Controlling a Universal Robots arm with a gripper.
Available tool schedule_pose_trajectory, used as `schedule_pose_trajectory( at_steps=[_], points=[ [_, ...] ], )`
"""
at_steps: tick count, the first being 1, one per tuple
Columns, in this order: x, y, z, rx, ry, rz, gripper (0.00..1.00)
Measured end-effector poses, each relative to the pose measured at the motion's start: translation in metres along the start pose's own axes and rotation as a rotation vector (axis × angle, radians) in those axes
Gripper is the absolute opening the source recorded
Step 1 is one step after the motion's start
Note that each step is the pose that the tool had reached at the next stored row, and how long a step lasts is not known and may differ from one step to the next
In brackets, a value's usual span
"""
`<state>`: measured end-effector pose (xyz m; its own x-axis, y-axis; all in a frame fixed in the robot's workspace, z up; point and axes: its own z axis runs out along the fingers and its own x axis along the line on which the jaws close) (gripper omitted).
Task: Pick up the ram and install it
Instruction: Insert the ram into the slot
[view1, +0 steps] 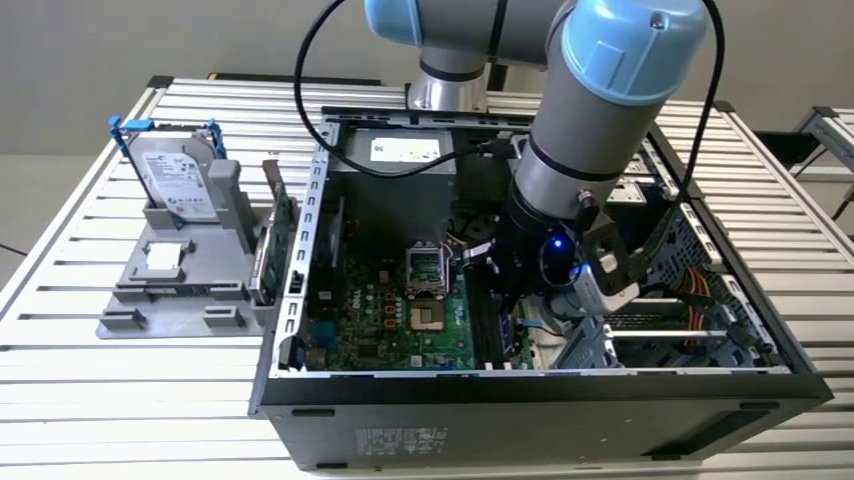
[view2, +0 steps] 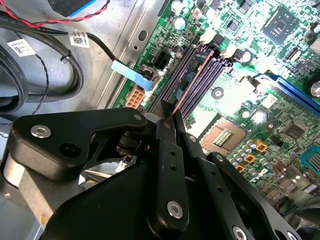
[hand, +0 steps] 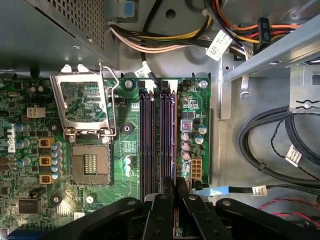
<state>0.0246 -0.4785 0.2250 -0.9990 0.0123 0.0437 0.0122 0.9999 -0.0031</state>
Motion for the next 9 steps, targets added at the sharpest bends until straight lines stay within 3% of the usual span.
schedule_pose_trajectory(
  at_steps=[9],
  points=[
    [-0.0007, 0.0, -0.0002, 0.0022, 0.0014, -0.001, 0.0]
  ],
)
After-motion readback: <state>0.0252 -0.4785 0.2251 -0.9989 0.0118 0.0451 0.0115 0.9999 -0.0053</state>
